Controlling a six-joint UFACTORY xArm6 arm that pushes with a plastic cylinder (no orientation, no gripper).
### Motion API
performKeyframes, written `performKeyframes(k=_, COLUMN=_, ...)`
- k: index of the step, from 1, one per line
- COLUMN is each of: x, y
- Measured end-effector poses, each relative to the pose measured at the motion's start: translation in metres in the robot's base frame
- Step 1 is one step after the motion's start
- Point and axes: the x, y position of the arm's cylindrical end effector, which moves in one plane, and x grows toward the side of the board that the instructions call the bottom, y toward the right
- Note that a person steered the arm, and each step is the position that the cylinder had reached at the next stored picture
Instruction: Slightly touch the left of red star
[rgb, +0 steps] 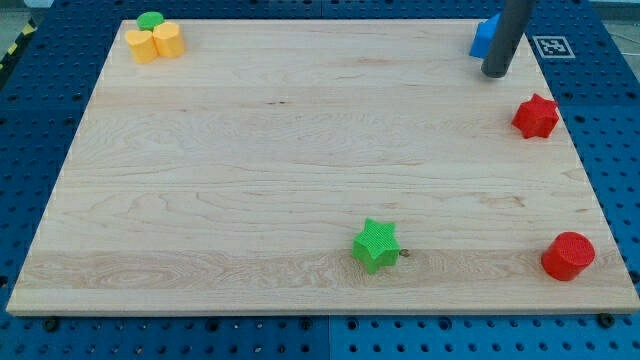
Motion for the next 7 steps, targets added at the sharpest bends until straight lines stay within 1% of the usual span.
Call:
performKeyframes(k=1, x=0.013, y=0.000)
performKeyframes(k=3, x=0.014, y=0.000)
performKeyframes(k=4, x=0.021, y=0.000)
performKeyframes(k=5, x=0.039, y=-0.008)
performKeyframes(k=6, x=0.067, y=-0.008)
performKeyframes(k=7, x=0.112, y=-0.008)
